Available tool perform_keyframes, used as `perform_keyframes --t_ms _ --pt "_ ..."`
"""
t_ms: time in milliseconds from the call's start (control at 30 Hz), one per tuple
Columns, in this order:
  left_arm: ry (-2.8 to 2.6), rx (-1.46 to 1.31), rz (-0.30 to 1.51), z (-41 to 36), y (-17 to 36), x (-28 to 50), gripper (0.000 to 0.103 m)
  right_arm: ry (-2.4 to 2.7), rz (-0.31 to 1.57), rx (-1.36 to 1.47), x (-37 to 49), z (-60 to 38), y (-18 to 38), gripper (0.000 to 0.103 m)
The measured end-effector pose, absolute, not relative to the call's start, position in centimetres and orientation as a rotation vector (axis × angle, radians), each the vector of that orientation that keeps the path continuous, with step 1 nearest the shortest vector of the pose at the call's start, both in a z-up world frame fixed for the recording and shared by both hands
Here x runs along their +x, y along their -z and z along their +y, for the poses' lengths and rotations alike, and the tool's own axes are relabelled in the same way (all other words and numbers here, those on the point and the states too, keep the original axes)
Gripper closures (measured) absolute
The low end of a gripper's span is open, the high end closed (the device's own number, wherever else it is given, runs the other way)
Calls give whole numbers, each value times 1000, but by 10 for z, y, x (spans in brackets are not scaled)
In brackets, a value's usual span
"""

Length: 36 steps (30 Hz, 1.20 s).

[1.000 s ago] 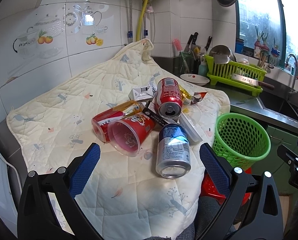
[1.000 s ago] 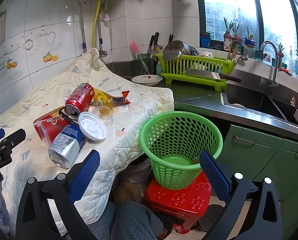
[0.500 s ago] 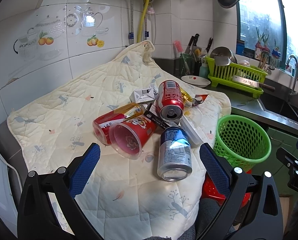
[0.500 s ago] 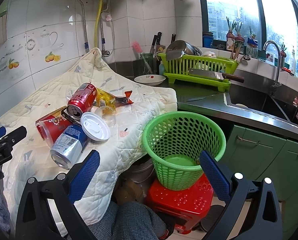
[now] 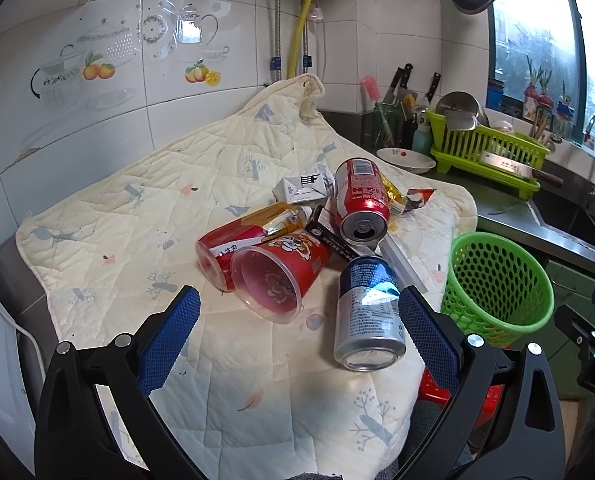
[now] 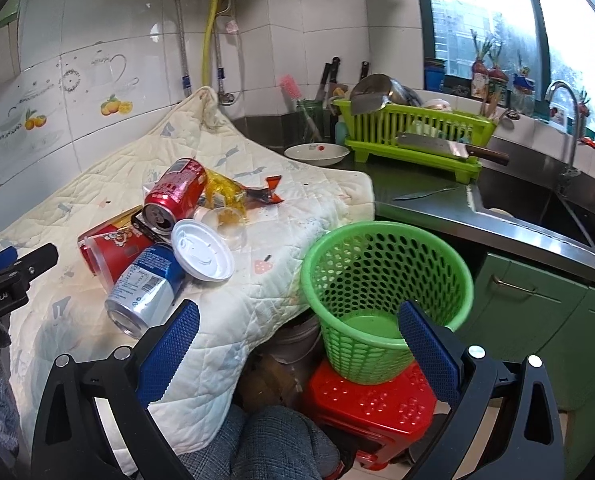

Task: Collect trash
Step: 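Grasp the white plastic lid with the right tool while the left tool approaches the blue can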

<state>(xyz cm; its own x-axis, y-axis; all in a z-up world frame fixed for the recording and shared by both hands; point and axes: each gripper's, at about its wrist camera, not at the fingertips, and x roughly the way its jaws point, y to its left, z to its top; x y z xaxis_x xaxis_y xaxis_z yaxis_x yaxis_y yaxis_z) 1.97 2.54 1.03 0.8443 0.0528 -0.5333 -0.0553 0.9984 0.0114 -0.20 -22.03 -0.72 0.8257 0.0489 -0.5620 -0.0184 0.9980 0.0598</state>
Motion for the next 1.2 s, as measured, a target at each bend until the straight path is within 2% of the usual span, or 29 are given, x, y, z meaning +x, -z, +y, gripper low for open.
perform_keyframes --t_ms 533,1200 --pt "-151 -74 580 73 -12 42 5 -264 679 73 55 -194 23 7" --pt "-124 -87 656 75 11 66 5 -565 829 206 153 -171 62 8"
